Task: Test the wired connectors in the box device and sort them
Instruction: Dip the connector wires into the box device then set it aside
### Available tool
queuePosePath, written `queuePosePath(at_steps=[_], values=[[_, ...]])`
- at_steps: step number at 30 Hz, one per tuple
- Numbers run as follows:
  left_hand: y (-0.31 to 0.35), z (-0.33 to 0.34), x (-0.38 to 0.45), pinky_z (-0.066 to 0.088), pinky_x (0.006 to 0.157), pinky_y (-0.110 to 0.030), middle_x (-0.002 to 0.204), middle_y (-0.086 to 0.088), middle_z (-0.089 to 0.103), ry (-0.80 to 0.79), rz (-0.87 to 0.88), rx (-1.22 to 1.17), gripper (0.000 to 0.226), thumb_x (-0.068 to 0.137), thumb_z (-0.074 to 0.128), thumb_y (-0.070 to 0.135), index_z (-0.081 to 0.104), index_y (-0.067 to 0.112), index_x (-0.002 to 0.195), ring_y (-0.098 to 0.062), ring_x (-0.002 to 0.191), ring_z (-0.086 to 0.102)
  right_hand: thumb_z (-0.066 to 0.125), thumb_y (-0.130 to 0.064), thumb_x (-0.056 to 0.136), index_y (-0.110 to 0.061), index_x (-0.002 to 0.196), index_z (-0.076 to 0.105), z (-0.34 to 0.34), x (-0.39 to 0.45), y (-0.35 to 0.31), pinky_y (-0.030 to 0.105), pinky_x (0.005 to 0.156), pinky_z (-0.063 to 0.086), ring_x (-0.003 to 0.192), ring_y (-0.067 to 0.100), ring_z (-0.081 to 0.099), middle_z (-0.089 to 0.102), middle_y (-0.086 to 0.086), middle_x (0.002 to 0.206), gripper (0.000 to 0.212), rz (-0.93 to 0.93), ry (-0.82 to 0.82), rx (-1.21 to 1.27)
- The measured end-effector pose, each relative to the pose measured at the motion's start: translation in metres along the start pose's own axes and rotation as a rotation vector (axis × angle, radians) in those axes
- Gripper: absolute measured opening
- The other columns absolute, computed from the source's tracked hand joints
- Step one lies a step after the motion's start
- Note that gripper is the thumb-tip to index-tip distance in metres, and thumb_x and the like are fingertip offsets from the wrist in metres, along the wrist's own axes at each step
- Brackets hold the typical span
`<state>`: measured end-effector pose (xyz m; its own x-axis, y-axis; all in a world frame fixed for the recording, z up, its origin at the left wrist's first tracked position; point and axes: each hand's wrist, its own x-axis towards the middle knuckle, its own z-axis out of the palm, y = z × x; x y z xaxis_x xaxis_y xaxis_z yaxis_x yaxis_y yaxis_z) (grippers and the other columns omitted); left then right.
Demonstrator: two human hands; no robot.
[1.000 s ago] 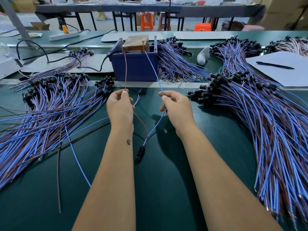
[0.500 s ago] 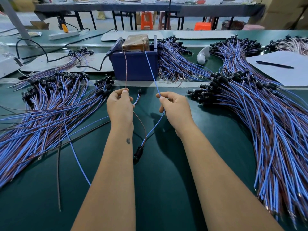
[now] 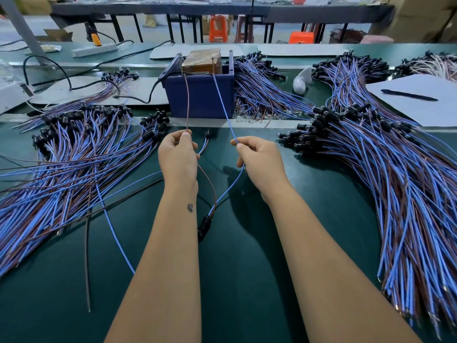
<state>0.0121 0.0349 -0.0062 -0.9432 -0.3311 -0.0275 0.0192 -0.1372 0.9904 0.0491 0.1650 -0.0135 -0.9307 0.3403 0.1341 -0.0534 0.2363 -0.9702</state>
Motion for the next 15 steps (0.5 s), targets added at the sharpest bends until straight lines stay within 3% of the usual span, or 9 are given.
queuePosePath(at_steps=[15], values=[[0.0017, -0.0012, -0.0005, 0.038, 0.046, -0.014, 0.071, 0.004, 0.054, -0.004, -0.014, -0.001, 0.015, 0.100, 0.047, 0.016, 0.061, 0.018, 0.093, -0.008, 0.055, 0.047, 0.051, -0.013, 0.095, -0.020, 0.099, 0.070, -0.0033, -0.0036, -0.0035, 0.011, 0.049, 0.036, 0.045, -0.002, 0.043, 0.053, -0.007, 0.053, 0.021, 0.016, 0.039, 0.054]])
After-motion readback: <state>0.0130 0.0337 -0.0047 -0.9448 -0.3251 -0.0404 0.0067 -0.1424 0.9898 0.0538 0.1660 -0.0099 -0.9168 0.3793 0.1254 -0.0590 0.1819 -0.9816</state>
